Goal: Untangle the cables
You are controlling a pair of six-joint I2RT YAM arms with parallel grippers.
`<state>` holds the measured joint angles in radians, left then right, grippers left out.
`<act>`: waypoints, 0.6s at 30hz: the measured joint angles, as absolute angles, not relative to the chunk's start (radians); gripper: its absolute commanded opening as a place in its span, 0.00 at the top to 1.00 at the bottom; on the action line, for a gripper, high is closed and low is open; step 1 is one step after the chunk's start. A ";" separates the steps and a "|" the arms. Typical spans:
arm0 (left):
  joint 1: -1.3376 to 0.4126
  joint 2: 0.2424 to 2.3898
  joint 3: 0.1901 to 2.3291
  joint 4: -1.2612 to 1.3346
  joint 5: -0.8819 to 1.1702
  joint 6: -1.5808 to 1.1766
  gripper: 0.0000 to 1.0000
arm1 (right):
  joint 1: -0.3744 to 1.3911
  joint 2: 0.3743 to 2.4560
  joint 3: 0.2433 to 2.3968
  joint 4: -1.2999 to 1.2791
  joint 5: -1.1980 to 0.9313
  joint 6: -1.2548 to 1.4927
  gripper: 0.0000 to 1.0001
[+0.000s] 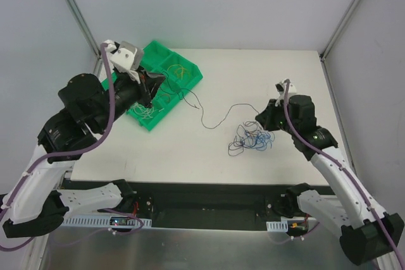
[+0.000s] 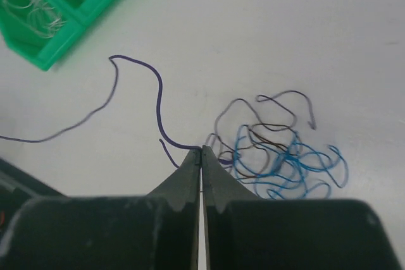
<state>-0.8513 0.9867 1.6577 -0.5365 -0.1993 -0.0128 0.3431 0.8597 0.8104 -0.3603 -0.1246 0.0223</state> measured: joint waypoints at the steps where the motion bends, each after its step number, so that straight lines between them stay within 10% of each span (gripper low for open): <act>1: -0.851 0.979 1.629 -0.537 -0.205 -0.020 1.00 | 0.356 0.880 0.809 -0.348 -0.165 0.034 0.99; 11: -0.822 0.967 1.244 -0.590 -0.294 -0.149 1.00 | 0.697 1.303 0.900 -0.045 -0.336 0.150 0.97; 18: -0.748 1.046 1.120 -0.580 -0.177 -0.244 1.00 | 0.701 1.562 0.936 0.027 -0.429 0.208 0.76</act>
